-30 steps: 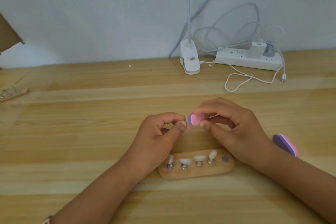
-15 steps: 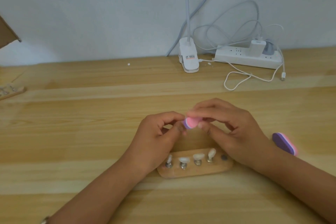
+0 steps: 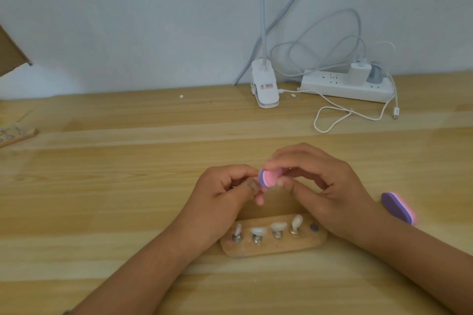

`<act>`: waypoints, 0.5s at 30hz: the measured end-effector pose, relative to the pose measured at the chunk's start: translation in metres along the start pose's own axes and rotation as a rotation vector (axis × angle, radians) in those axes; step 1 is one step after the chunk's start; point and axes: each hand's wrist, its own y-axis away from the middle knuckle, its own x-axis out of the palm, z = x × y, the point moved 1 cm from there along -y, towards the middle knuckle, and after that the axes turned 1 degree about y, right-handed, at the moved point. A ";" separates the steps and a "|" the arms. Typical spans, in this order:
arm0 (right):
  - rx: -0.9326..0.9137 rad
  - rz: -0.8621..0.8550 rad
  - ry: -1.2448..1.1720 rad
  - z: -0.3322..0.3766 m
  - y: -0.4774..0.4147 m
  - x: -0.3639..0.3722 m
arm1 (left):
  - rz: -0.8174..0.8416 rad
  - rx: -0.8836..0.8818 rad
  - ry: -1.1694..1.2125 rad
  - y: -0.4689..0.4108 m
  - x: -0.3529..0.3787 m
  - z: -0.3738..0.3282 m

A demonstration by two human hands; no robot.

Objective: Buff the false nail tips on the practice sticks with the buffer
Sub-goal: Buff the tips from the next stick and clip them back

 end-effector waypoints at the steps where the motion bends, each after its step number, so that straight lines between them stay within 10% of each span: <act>1: 0.034 -0.017 -0.012 -0.001 -0.001 -0.001 | 0.002 0.004 0.011 0.000 0.000 0.000; 15: -0.087 -0.052 0.105 0.002 0.001 0.002 | 0.000 -0.005 0.045 0.001 0.001 0.001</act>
